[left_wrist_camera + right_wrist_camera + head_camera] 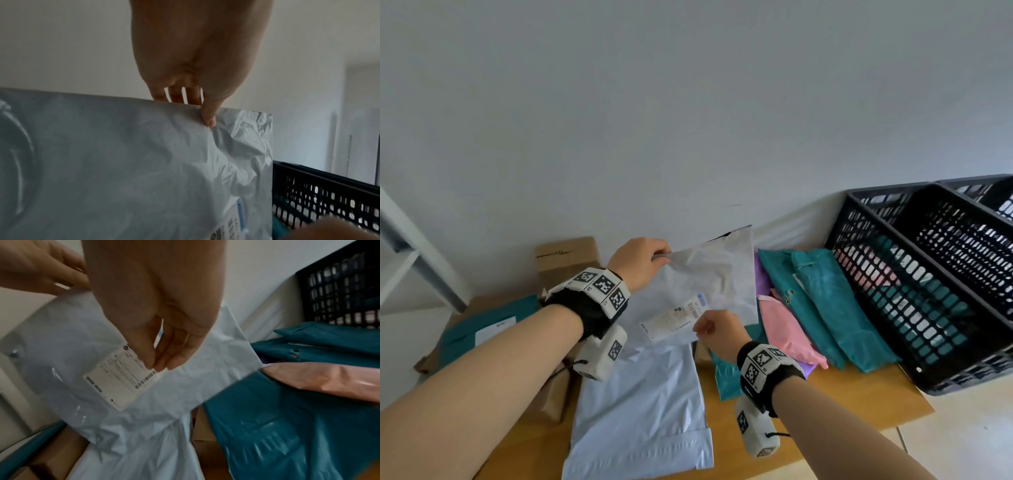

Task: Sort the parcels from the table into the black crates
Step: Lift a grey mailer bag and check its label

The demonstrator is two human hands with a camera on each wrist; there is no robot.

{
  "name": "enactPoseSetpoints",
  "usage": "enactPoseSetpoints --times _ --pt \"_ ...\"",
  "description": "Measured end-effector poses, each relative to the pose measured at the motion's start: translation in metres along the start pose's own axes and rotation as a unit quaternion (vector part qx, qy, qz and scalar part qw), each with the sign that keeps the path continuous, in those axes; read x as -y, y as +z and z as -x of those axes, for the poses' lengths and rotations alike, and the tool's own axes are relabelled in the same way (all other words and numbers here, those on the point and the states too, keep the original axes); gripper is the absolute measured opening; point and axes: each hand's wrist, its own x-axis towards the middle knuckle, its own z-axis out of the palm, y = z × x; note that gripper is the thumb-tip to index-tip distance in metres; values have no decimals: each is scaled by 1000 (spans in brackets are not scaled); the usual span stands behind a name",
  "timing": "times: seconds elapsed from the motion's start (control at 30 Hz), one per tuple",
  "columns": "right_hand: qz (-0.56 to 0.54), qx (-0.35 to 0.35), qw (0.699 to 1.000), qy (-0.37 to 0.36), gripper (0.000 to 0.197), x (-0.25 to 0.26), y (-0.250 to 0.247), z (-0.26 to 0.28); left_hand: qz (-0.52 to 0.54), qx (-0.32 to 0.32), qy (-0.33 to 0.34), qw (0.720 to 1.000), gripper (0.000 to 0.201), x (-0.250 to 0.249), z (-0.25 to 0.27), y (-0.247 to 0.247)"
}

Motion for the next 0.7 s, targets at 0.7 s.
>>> enactPoseSetpoints --times 0.7 --pt "-513 -99 846 102 34 -20 -26 -27 147 -172 28 974 6 -49 -10 -69"
